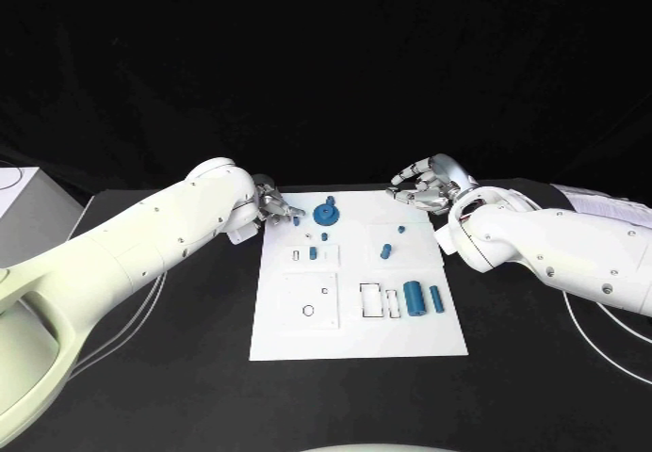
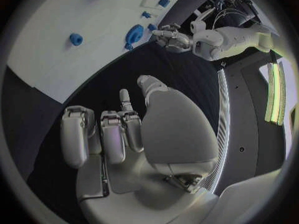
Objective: Assemble the parts on the task board
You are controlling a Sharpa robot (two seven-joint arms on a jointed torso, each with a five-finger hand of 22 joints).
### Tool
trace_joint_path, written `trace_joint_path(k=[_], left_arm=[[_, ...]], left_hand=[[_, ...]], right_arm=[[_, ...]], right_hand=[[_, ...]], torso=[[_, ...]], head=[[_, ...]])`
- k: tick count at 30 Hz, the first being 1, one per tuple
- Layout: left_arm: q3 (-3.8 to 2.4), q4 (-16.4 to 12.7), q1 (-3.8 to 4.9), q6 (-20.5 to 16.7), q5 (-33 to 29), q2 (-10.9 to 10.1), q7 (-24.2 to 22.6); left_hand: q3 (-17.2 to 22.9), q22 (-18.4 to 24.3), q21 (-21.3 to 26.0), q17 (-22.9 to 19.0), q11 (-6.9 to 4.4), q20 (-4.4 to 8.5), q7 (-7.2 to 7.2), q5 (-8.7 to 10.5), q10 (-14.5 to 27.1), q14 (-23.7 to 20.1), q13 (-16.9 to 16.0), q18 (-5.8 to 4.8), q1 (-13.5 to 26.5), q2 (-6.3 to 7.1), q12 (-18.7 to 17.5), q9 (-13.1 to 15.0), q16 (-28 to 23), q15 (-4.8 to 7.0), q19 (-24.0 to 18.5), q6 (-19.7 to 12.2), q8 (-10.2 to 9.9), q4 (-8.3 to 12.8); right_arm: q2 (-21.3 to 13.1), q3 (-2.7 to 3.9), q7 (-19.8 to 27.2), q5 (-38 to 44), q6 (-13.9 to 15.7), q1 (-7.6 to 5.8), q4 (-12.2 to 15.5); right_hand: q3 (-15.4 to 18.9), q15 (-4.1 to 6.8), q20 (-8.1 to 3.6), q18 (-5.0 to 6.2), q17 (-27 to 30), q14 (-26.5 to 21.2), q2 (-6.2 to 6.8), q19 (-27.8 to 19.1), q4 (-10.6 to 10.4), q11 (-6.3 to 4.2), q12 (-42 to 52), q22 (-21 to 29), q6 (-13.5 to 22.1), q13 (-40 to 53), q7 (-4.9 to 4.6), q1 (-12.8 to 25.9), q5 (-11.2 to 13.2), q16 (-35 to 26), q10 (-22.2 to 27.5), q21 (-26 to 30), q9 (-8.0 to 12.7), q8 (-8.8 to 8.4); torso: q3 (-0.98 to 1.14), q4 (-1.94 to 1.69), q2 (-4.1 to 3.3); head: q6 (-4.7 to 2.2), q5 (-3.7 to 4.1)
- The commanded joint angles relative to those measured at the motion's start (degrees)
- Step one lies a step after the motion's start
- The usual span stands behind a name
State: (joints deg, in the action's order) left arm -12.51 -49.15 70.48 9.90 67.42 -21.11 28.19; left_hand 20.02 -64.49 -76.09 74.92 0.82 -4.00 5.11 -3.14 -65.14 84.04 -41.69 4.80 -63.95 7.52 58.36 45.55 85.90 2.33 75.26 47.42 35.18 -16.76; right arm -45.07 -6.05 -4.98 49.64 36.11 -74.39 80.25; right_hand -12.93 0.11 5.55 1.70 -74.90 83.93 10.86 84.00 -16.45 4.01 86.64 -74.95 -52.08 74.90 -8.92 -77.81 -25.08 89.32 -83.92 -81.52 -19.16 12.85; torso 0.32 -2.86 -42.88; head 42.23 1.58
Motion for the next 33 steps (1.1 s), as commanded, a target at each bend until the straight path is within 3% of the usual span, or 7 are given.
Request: trace_joint_path(k=[1, 12, 24, 33], left_arm=[[0.04, 0.13, 0.09, 0.65, -0.16, 0.2, -0.07], [0.12, 0.31, 0.09, 0.31, -0.96, 0.33, -0.36], [0.37, 0.39, 0.09, 0.44, -1.97, 0.46, -0.93], [0.4, -0.04, 0.08, 0.69, -2.86, 0.23, -1.21]], left_hand=[[0.62, -0.05, -0.3, 8.27, 0.02, 0.08, -0.14, 0.09, -0.29, 3.38, -0.02, 0.67, -0.62, -0.3, 0.41, -0.09, 0.24, 0.17, 0.41, 0.2, 0.32, -0.07], [2.82, -0.25, -0.41, 8.31, -0.08, 0.18, -0.24, 0.09, -0.13, 3.38, 0.19, 0.64, -2.56, -0.9, 0.54, -0.36, 0.31, 0.26, 0.43, 0.01, 0.47, -0.03], [7.57, -0.59, -0.57, 8.45, -0.23, 0.29, -0.36, 0.07, 0.12, 3.42, 0.73, 0.59, -6.12, -0.3, 0.61, -0.7, 0.47, 0.36, 0.45, -0.18, 0.94, 0.05], [18.84, -1.21, -0.85, 8.67, -0.62, 0.58, -0.79, 0.0, -0.09, 3.51, 1.28, 0.51, -12.79, 1.88, 0.78, -0.48, 0.68, 0.7, 0.59, -0.8, 2.46, 1.54]], right_arm=[[0.06, 0.03, 0.55, 0.56, -0.04, -0.02, 0.07], [0.11, 0.03, 0.47, 0.64, -0.05, -0.03, 0.08], [0.24, 0.03, 0.4, 0.67, -0.13, -0.03, -0.03], [0.28, 0.03, 0.4, 0.67, -0.17, -0.03, -0.1]], right_hand=[[-0.16, 0.2, -0.17, 0.54, -12.88, 5.54, 0.2, 2.73, -0.02, 0.11, -0.23, -7.47, 0.56, 11.68, -0.02, 0.53, -0.38, -0.26, -2.31, 0.2, -0.09, 0.24], [-0.16, 0.2, -0.17, 0.54, -12.88, 5.54, 0.2, 2.73, -0.02, 0.11, -0.23, -7.47, 0.56, 11.68, -0.02, 0.53, -0.38, -0.26, -2.31, 0.2, -0.09, 0.24], [-0.16, 0.2, -0.17, 0.54, -12.88, 5.54, 0.2, 2.73, -0.02, 0.11, -0.23, -7.47, 0.56, 11.68, -0.02, 0.53, -0.38, -0.26, -2.31, 0.2, -0.09, 0.24], [-0.16, 0.2, -0.17, 0.54, -12.88, 5.54, 0.2, 2.73, -0.02, 0.11, -0.23, -7.47, 0.56, 11.68, -0.02, 0.53, -0.38, -0.26, -2.31, 0.2, -0.09, 0.24]], torso=[[0.0, -0.06, -0.01], [0.03, -0.03, -0.01], [0.01, -0.12, 0.04], [0.01, -0.05, 0.04]], head=[[0.09, 0.09], [0.35, 0.23], [0.71, 0.25], [0.87, 0.21]])
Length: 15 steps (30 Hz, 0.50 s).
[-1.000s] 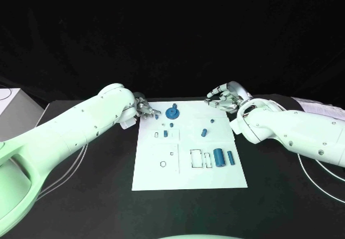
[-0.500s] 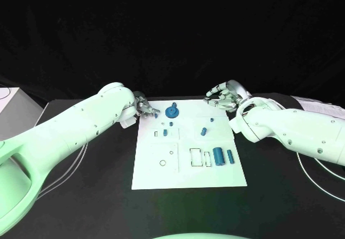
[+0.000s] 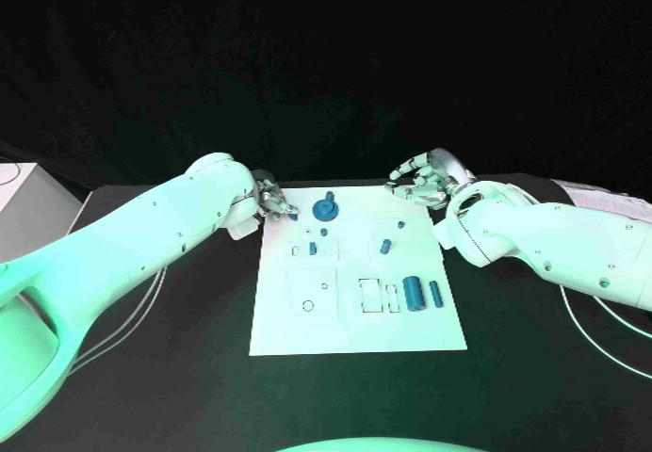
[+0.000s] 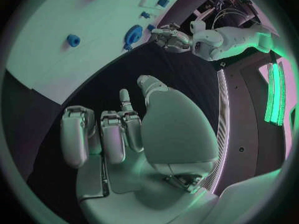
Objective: Assemble the parts on the task board
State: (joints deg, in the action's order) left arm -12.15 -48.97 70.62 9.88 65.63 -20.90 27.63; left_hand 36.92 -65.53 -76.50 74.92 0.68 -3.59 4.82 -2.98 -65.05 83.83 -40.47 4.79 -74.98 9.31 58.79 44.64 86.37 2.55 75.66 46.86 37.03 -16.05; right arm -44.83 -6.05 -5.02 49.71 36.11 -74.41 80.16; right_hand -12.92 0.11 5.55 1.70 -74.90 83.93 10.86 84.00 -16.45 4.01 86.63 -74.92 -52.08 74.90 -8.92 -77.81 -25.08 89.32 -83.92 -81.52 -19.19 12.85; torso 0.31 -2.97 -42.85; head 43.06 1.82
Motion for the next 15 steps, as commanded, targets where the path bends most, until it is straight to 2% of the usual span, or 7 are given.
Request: trace_joint_path(k=[1, 3, 5, 12, 15], left_arm=[[0.05, -0.27, -0.05, 0.74, -1.2, 0.0, -0.68], [0.05, -0.37, -0.06, 0.8, -1.5, -0.06, -0.74], [0.05, -0.47, -0.06, 0.82, -1.71, -0.1, -0.79], [0.06, -1.49, -0.08, -0.01, -2.59, -0.57, -0.96], [0.05, -2.49, -0.09, -0.63, -3.75, -1.17, -0.83]], left_hand=[[3.33, -0.3, -0.53, 8.74, -0.53, 0.24, -0.42, -0.18, -0.29, 3.75, 0.11, 0.5, -2.41, 0.29, 0.36, 0.59, 0.27, 0.51, 0.25, -0.44, 0.88, 1.45], [6.73, -0.72, -0.78, 8.91, -0.32, 0.2, -0.31, -0.24, -0.67, 3.83, 0.26, 0.4, -3.23, 0.86, 0.33, 1.27, 0.39, 0.48, 0.45, -1.15, 1.85, 3.3], [8.15, -0.92, -0.91, 9.0, -0.3, 0.15, -0.15, -0.27, -0.95, 3.87, 0.22, 0.37, -3.24, 1.07, 0.4, 1.65, 0.45, 0.38, 0.54, -1.44, 2.37, 4.16], [10.83, -1.56, -1.3, 9.39, -0.24, 0.06, 0.01, -0.66, -1.87, 4.04, -0.33, 0.27, -2.31, 1.78, 0.94, 2.5, 0.69, 0.31, 0.86, -1.56, 3.56, 5.8], [12.38, -2.12, -1.65, 9.72, -0.32, 0.11, -0.04, -1.6, -2.56, 4.2, -0.73, 0.18, -1.31, 2.42, 1.35, 2.9, 0.88, 0.39, 1.2, -1.33, 4.15, 6.75]], right_arm=[[0.05, 0.03, 0.44, 0.59, -0.17, -0.02, -0.01], [0.06, 0.03, 0.45, 0.59, -0.17, -0.02, -0.04], [0.07, 0.03, 0.45, 0.59, -0.18, -0.02, -0.06], [0.06, 0.03, 0.46, 0.59, -0.19, -0.02, -0.14], [0.01, 0.03, 0.47, 0.59, -0.19, -0.02, -0.17]], right_hand=[[-0.16, 0.2, -0.17, 0.54, -12.88, 5.54, 0.2, 2.73, -0.02, 0.11, -0.23, -7.49, 0.56, 11.69, -0.02, 0.53, -0.38, -0.26, -2.31, 0.2, -0.06, 0.24], [-0.16, 0.2, -0.17, 0.54, -12.88, 5.54, 0.2, 2.73, -0.02, 0.11, -0.23, -7.49, 0.56, 11.69, -0.02, 0.53, -0.38, -0.26, -2.31, 0.2, -0.06, 0.24], [-0.16, 0.2, -0.17, 0.54, -12.88, 5.54, 0.2, 2.73, -0.02, 0.11, -0.23, -7.49, 0.56, 11.69, -0.02, 0.53, -0.38, -0.26, -2.31, 0.2, -0.06, 0.24], [-0.16, 0.2, -0.17, 0.54, -12.88, 5.54, 0.2, 2.73, -0.02, 0.11, -0.23, -7.49, 0.56, 11.69, -0.02, 0.53, -0.38, -0.26, -2.31, 0.2, -0.06, 0.24], [-0.16, 0.2, -0.17, 0.54, -12.88, 5.54, 0.2, 2.73, -0.02, 0.11, -0.23, -7.49, 0.56, 11.69, -0.02, 0.53, -0.38, -0.26, -2.31, 0.2, -0.06, 0.24]], torso=[[0.04, 0.05, 0.02], [0.06, 0.05, 0.01], [0.05, 0.03, 0.01], [0.02, -0.08, 0.06], [0.04, -0.11, 0.11]], head=[[0.04, -0.05], [0.01, -0.07], [-0.04, -0.06], [-0.26, -0.22], [-0.22, -0.3]])
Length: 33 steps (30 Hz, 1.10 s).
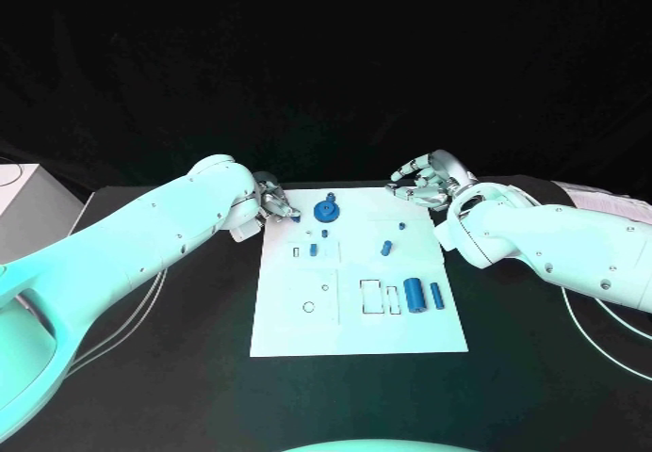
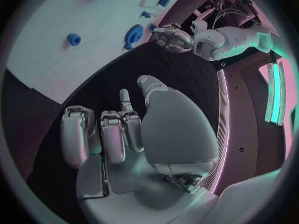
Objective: Assemble the parts on the task board
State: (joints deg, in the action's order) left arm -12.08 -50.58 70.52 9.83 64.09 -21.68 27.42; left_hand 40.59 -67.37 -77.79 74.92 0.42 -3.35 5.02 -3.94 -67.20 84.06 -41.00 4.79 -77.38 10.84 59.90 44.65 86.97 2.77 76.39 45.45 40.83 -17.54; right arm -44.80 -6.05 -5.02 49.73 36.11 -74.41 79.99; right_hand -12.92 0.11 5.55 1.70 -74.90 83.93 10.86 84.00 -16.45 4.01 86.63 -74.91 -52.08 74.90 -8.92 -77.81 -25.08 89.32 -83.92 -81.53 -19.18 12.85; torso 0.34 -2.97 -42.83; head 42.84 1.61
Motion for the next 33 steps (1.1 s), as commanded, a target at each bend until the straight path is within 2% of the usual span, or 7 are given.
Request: trace_joint_path(k=[1, 6, 10, 12, 17, 26, 33], left_arm=[[-0.02, -1.17, 0.01, -0.71, -2.49, -0.58, -0.58], [-0.04, -4.29, 0.01, -1.66, -4.75, -2.66, -0.05], [-0.06, -7.79, 0.02, -2.26, -6.33, -4.98, 0.54], [-0.06, -9.92, 0.02, -2.61, -6.81, -6.31, 0.73], [0.05, -14.27, -0.03, -3.5, -7.3, -8.75, 1.01], [2.27, -20.67, -0.28, -6.49, -6.28, -12.0, 1.18], [3.61, -23.2, -1.13, -8.31, -4.41, -13.07, 1.18]], left_hand=[[8.81, -0.3, -0.38, 9.74, -0.07, -0.13, -0.24, -0.75, -0.45, 3.98, -0.21, 0.18, 1.18, 0.92, 0.25, 2.91, 0.29, 0.17, 0.48, 0.11, 0.38, 8.31], [10.29, -1.24, -0.95, 10.42, -0.28, 0.06, -0.44, -5.05, -1.55, 4.28, -0.9, 0.0, 3.28, 1.94, 0.9, 3.37, 0.66, 0.38, 1.06, 0.75, 1.08, 9.81], [10.83, -2.1, -1.45, 11.24, -0.54, 0.27, -0.68, -7.91, -2.46, 4.61, -1.49, -0.17, 4.59, 2.53, 1.35, 3.48, 1.08, 0.6, 1.61, 1.4, 1.36, 10.91], [11.01, -2.42, -1.64, 11.53, -0.65, 0.37, -0.79, -8.92, -2.86, 4.73, -1.74, -0.23, 5.1, 2.72, 1.53, 3.49, 1.23, 0.7, 1.82, 1.7, 1.42, 11.34], [11.2, -2.77, -1.85, 11.83, -0.78, 0.48, -0.91, -9.97, -3.32, 4.85, -2.1, -0.3, 5.6, 2.95, 1.76, 3.49, 1.38, 0.82, 2.06, 2.06, 1.47, 11.82], [11.58, -3.58, -2.3, 12.22, -1.01, 0.69, -1.13, -11.55, -4.07, 5.02, -2.51, -0.47, 6.38, 3.27, 2.04, 3.44, 1.57, 1.05, 2.59, 2.73, 1.53, 12.61], [11.71, -3.8, -2.43, 12.22, -1.07, 0.74, -1.2, -11.89, -4.23, 5.02, -2.54, -0.52, 6.56, 3.35, 2.05, 3.43, 1.57, 1.1, 2.74, 2.91, 1.55, 12.8]], right_arm=[[-0.04, 0.03, 0.47, 0.58, -0.19, -0.02, 0.0], [-0.26, 0.03, 0.47, 0.58, -0.16, -0.02, 0.0], [-0.47, 0.03, 0.44, 0.58, -0.16, -0.01, 0.02], [-0.58, 0.03, 0.42, 0.58, -0.17, -0.01, 0.03], [-0.82, 0.03, 0.39, 0.58, -0.18, -0.01, 0.02], [-1.01, 0.02, 0.39, 0.56, -0.23, 0.02, -0.11], [-1.01, 0.02, 0.44, 0.55, -0.24, 0.08, -0.19]], right_hand=[[-0.39, 0.21, -0.18, 0.53, -12.85, 5.54, 0.26, 2.75, 0.01, 0.1, -0.1, -7.54, 0.54, 11.79, -0.01, 0.6, -0.44, -0.28, -2.44, 0.18, -0.1, 0.34], [-0.39, 0.21, -0.18, 0.53, -12.85, 5.54, 0.26, 2.75, 0.01, 0.1, -0.1, -7.54, 0.54, 11.79, -0.01, 0.6, -0.44, -0.28, -2.44, 0.18, -0.1, 0.34], [-0.39, 0.21, -0.18, 0.53, -12.85, 5.54, 0.26, 2.75, 0.01, 0.1, -0.1, -7.54, 0.54, 11.79, -0.01, 0.6, -0.44, -0.28, -2.44, 0.18, -0.1, 0.34], [-0.39, 0.21, -0.18, 0.53, -12.85, 5.54, 0.26, 2.75, 0.01, 0.1, -0.1, -7.54, 0.54, 11.79, -0.01, 0.6, -0.44, -0.28, -2.44, 0.18, -0.1, 0.34], [-0.39, 0.21, -0.18, 0.53, -12.85, 5.54, 0.26, 2.75, 0.01, 0.1, -0.1, -7.54, 0.54, 11.79, -0.01, 0.6, -0.44, -0.28, -2.44, 0.18, -0.1, 0.34], [-0.46, 0.22, -0.19, 0.52, -12.87, 5.54, 0.29, 2.77, 0.0, 0.09, -0.13, -7.57, 0.54, 11.76, 0.0, 0.65, -0.45, -0.27, -2.41, 0.16, -0.11, 0.37], [-0.46, 0.22, -0.19, 0.52, -12.87, 5.54, 0.29, 2.77, 0.0, 0.09, -0.13, -7.57, 0.54, 11.76, 0.0, 0.65, -0.45, -0.27, -2.41, 0.16, -0.11, 0.37]], torso=[[0.0, -0.09, 0.06], [0.0, -0.16, 0.17], [0.05, -0.41, 0.39], [0.07, -0.52, 0.49], [-0.04, -0.84, 0.71], [-0.07, -1.15, 1.23], [-0.19, -1.39, 1.52]], head=[[-0.02, -0.11], [0.01, -0.31], [0.1, -0.3], [0.17, -0.24], [0.37, -0.16], [0.97, -0.29], [1.36, -0.13]])
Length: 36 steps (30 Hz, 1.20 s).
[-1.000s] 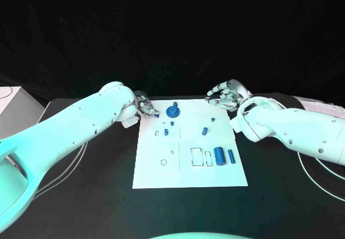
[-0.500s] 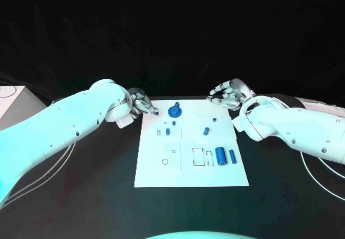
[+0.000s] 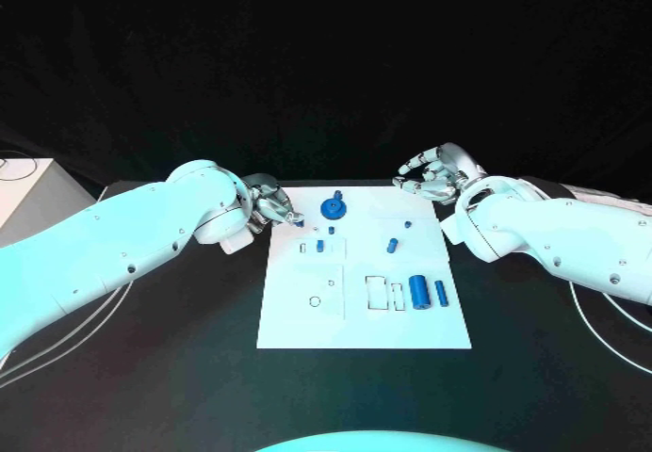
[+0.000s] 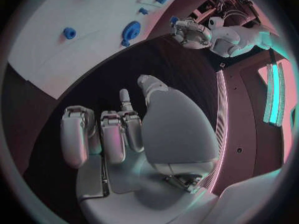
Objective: Assemble the parts on the task board
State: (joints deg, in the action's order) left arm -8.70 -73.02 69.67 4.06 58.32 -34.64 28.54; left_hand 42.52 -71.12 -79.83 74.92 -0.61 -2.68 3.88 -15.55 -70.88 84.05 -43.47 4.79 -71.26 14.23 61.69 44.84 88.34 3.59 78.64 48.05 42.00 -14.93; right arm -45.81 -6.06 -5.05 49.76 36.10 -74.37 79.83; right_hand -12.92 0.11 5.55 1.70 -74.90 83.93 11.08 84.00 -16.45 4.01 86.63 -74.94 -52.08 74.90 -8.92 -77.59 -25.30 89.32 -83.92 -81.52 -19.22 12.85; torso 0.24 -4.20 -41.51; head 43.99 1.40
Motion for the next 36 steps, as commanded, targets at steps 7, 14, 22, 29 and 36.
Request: trace_joint_path(k=[7, 14, 22, 29, 36], left_arm=[[1.2, -1.88, -1.73, -3.28, 2.21, -0.21, 0.08], [2.13, -1.65, -2.42, -2.48, 2.56, 0.13, 0.24], [2.96, -0.95, -2.66, -1.89, 3.45, 0.55, 0.35], [3.37, -0.72, -2.74, -1.37, 4.22, 0.85, 0.41], [3.48, -0.4, -2.78, -1.51, 5.12, 1.05, 0.4]], left_hand=[[9.85, -0.06, -0.4, 12.18, -0.07, 0.1, -0.08, -0.4, -0.66, 5.02, -0.15, -0.52, 0.51, -0.02, 0.32, 3.24, 0.18, 0.31, 0.51, 0.4, 0.39, 10.27], [9.93, -0.04, -0.4, 12.15, -0.09, 0.12, -0.11, -0.51, -0.61, 5.02, 0.14, -0.51, 0.59, 0.02, 0.14, 3.23, 0.16, 0.34, 0.51, 0.47, 0.4, 10.35], [9.96, -0.06, -0.41, 12.2, -0.1, 0.13, -0.12, -0.54, -0.6, 5.03, 0.2, -0.52, 0.63, 0.02, 0.09, 3.23, 0.19, 0.35, 0.52, 0.5, 0.41, 10.37], [9.96, -0.06, -0.41, 12.2, -0.1, 0.13, -0.12, -0.54, -0.6, 5.03, 0.2, -0.52, 0.63, 0.02, 0.09, 3.23, 0.19, 0.35, 0.52, 0.5, 0.41, 10.37], [9.96, -0.06, -0.41, 12.2, -0.1, 0.13, -0.12, -0.54, -0.6, 5.03, 0.2, -0.52, 0.63, 0.02, 0.09, 3.23, 0.19, 0.35, 0.52, 0.5, 0.41, 10.37]], right_arm=[[0.06, 0.03, 0.52, 0.49, -0.26, 0.08, -0.07], [0.08, 0.03, 0.53, 0.49, -0.28, 0.11, -0.08], [0.07, 0.03, 0.56, 0.47, -0.3, 0.12, -0.04], [0.04, 0.03, 0.57, 0.46, -0.31, 0.12, 0.01], [0.01, 0.03, 0.58, 0.45, -0.32, 0.12, 0.04]], right_hand=[[-0.51, 0.22, -0.19, 0.55, -12.87, 5.54, 0.08, 2.73, 0.0, 0.09, -0.15, -7.44, 0.54, 11.73, 0.0, 0.45, -0.24, -0.27, -2.38, 0.27, -0.08, 0.39], [-0.51, 0.22, -0.19, 0.55, -12.87, 5.54, 0.08, 2.73, 0.0, 0.09, -0.15, -7.44, 0.54, 11.73, 0.0, 0.45, -0.24, -0.27, -2.38, 0.27, -0.08, 0.39], [-0.51, 0.22, -0.19, 0.55, -12.87, 5.54, 0.08, 2.73, 0.0, 0.09, -0.15, -7.44, 0.54, 11.73, 0.0, 0.45, -0.24, -0.27, -2.38, 0.27, -0.08, 0.39], [-0.51, 0.22, -0.19, 0.55, -12.87, 5.54, 0.08, 2.73, 0.0, 0.09, -0.15, -7.44, 0.54, 11.73, 0.0, 0.45, -0.24, -0.27, -2.38, 0.27, -0.08, 0.39], [-0.51, 0.22, -0.19, 0.55, -12.87, 5.54, 0.08, 2.73, 0.0, 0.09, -0.15, -7.44, 0.54, 11.73, 0.0, 0.45, -0.24, -0.27, -2.38, 0.27, -0.08, 0.39]], torso=[[-0.04, -0.08, 0.02], [0.01, -0.06, -0.05], [-0.01, -0.05, -0.1], [0.03, -0.04, -0.12], [0.0, -0.04, -0.08]], head=[[0.14, 0.04], [0.23, -0.05], [0.41, -0.01], [0.57, -0.04], [0.66, -0.02]])
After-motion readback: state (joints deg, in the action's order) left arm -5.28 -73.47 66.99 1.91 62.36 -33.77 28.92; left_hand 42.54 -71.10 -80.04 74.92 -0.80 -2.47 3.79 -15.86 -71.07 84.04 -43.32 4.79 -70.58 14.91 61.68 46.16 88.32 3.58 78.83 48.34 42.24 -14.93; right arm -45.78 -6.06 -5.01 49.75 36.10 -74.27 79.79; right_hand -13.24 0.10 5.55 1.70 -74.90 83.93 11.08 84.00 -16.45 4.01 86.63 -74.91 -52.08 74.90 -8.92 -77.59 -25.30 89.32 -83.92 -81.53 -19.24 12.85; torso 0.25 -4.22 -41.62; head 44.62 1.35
